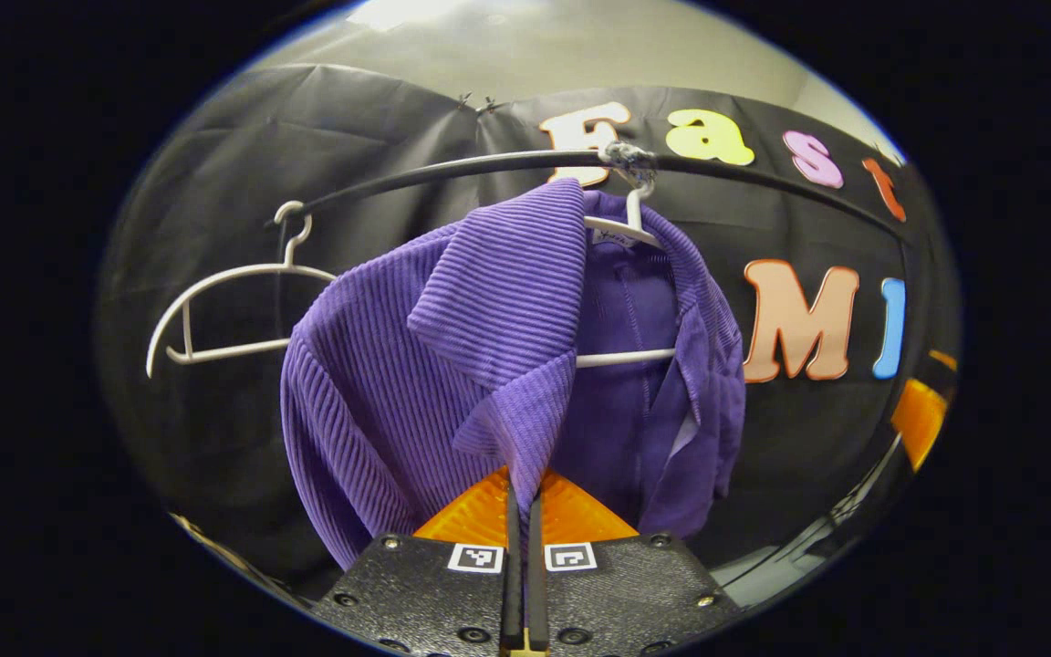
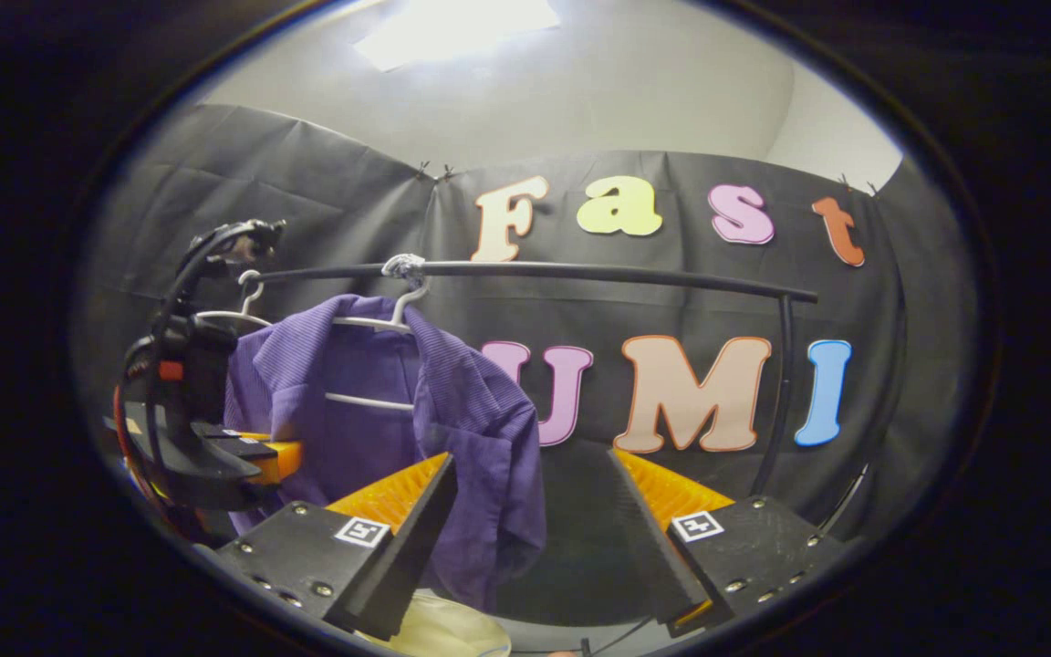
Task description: Grasp the clothes on the hanger with both hands and then place them into the laundry hamper below.
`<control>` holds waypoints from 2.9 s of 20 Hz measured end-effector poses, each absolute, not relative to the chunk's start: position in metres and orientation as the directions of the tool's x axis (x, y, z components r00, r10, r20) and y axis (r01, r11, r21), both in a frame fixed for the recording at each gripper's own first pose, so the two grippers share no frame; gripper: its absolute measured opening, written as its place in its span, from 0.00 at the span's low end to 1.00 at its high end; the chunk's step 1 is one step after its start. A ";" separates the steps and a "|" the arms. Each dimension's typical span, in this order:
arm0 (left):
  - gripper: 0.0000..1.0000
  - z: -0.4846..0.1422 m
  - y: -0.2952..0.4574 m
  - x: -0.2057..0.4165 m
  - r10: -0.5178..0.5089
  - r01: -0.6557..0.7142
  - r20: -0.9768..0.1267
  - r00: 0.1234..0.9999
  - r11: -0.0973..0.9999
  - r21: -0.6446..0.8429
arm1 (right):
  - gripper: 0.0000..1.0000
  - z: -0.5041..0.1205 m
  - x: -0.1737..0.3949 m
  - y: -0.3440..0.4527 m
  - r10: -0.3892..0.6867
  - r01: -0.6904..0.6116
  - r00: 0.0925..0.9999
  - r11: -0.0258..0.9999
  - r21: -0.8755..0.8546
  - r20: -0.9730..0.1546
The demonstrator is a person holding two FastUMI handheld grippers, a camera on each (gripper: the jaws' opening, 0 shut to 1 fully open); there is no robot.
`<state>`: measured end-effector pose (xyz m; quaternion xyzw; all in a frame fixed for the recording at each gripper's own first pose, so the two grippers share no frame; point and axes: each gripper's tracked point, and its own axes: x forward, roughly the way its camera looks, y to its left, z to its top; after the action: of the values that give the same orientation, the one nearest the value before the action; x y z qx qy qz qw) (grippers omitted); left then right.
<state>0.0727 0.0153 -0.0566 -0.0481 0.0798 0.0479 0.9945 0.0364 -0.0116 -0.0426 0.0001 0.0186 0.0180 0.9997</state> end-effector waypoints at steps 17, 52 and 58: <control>0.02 0.006 0.031 0.022 0.084 -0.085 -0.026 0.996 0.994 -0.063 | 0.97 -0.040 0.043 0.045 0.189 -0.188 0.982 0.981 0.038 -0.030; 0.00 0.047 0.108 0.009 0.219 -0.218 0.044 0.975 0.975 -0.041 | 0.92 -0.128 0.175 0.107 0.140 -0.114 0.954 0.987 0.110 -0.264; 0.00 0.044 0.109 0.009 0.222 -0.220 0.037 0.974 0.974 -0.052 | 0.30 -0.131 0.178 0.086 0.073 -0.036 0.951 0.991 0.125 -0.302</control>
<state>0.0092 0.1089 0.0436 -0.0240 -0.0214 0.1113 0.9933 0.1778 0.0864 -0.1313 0.0592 0.1548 0.0276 0.9858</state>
